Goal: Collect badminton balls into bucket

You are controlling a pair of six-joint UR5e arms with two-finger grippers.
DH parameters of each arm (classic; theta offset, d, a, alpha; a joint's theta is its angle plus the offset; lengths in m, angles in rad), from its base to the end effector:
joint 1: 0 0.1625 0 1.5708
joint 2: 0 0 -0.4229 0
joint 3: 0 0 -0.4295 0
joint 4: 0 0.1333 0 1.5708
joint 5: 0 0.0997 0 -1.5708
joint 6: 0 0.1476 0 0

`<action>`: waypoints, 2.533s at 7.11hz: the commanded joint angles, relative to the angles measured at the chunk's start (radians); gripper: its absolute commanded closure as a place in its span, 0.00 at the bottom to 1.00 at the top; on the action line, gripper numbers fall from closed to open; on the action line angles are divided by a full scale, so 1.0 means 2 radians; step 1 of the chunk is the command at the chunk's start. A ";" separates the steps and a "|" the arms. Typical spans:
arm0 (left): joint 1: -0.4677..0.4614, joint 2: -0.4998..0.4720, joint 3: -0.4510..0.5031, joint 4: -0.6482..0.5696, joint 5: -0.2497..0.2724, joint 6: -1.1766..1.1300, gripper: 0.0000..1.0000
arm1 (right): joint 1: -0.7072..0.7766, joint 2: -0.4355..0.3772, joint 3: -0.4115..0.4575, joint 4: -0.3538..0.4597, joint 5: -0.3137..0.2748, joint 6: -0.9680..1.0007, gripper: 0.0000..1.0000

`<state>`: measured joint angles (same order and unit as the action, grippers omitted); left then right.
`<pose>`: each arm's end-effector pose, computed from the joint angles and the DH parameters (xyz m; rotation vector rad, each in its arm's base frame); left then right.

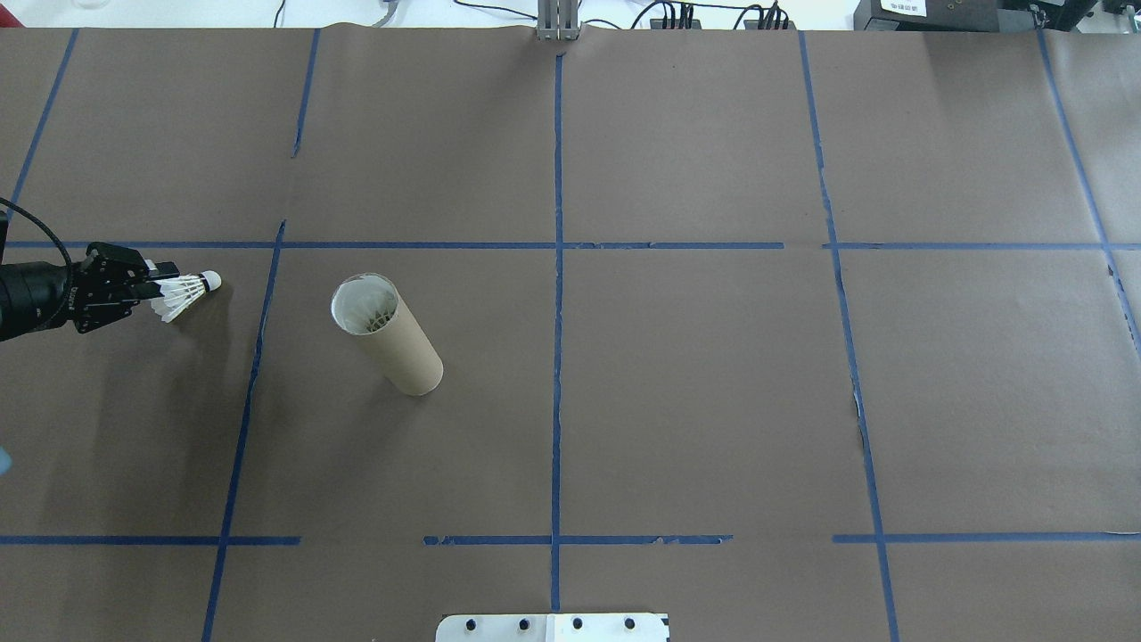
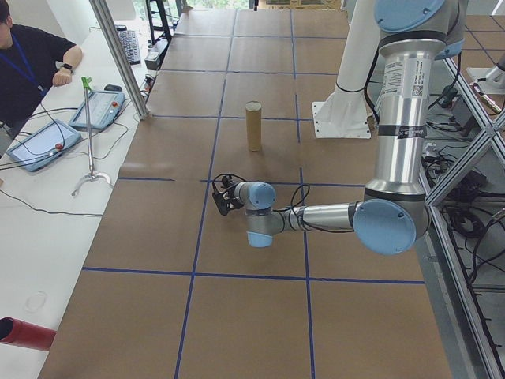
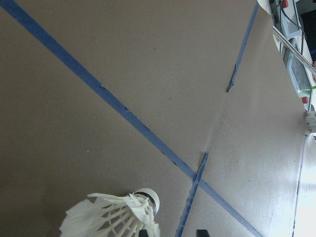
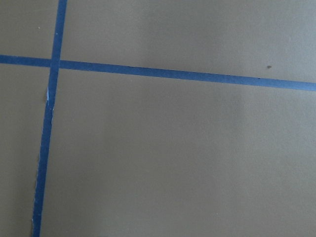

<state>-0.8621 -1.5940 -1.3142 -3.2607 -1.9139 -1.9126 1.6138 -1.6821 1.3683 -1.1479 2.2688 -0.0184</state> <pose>0.3121 -0.4926 0.6014 0.1027 1.5019 -0.7273 0.0587 -0.4709 0.8169 0.1260 -0.6937 -0.0145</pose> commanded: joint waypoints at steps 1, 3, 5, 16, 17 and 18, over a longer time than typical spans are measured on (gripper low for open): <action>0.000 0.000 -0.003 0.001 0.000 0.000 0.59 | 0.000 0.000 0.001 0.000 0.001 0.001 0.00; -0.001 0.001 -0.004 0.001 -0.002 0.000 0.63 | 0.000 0.000 0.001 0.000 0.001 0.000 0.00; -0.002 0.008 -0.017 0.001 -0.023 -0.001 1.00 | 0.000 0.000 0.001 0.000 0.001 0.000 0.00; -0.056 0.058 -0.235 0.220 -0.207 0.008 1.00 | 0.000 0.000 0.002 0.000 0.001 -0.002 0.00; -0.056 0.058 -0.298 0.305 -0.215 0.031 1.00 | 0.000 0.000 0.002 0.000 0.001 -0.002 0.00; -0.056 0.058 -0.354 0.382 -0.215 0.043 1.00 | 0.000 0.000 0.002 0.000 0.001 -0.002 0.00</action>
<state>-0.9730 -1.4780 -1.8864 -2.6808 -2.3360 -1.8589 1.6137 -1.6828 1.3729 -1.1474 2.2703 -0.0230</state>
